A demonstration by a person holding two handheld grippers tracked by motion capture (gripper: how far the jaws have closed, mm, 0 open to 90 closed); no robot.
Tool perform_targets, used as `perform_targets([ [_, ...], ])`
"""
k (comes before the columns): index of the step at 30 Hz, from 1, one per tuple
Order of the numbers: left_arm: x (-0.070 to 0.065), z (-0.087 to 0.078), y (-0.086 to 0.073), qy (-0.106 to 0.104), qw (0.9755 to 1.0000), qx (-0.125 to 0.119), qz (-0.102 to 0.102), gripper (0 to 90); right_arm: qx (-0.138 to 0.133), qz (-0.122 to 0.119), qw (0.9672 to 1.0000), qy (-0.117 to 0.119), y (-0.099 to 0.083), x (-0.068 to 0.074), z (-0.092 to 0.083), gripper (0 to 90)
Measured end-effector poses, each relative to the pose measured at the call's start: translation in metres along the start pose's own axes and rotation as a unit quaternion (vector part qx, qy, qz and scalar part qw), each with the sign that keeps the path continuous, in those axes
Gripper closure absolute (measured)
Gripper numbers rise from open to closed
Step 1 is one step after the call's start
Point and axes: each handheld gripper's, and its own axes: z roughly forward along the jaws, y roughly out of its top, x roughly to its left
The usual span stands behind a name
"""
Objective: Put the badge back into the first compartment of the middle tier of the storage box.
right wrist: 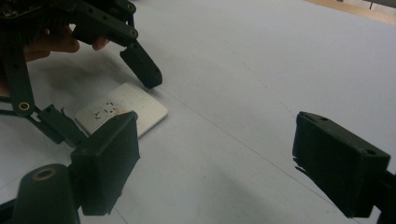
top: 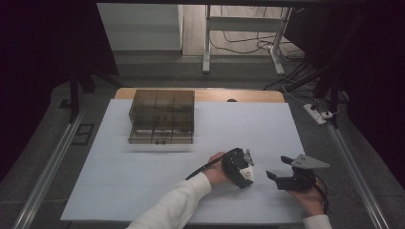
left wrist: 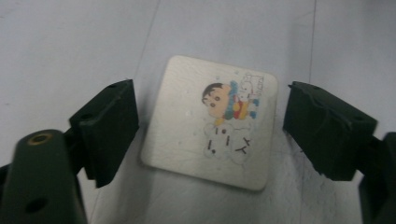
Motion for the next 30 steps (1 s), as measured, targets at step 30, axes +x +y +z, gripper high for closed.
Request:
perform_targets([
  [30,-0.001,-0.012,-0.005,-0.003,0.9996,-0.026,0.003,32.8,0.003,-0.003,1.0000,-0.002,0.000,0.000,0.000,14.8],
])
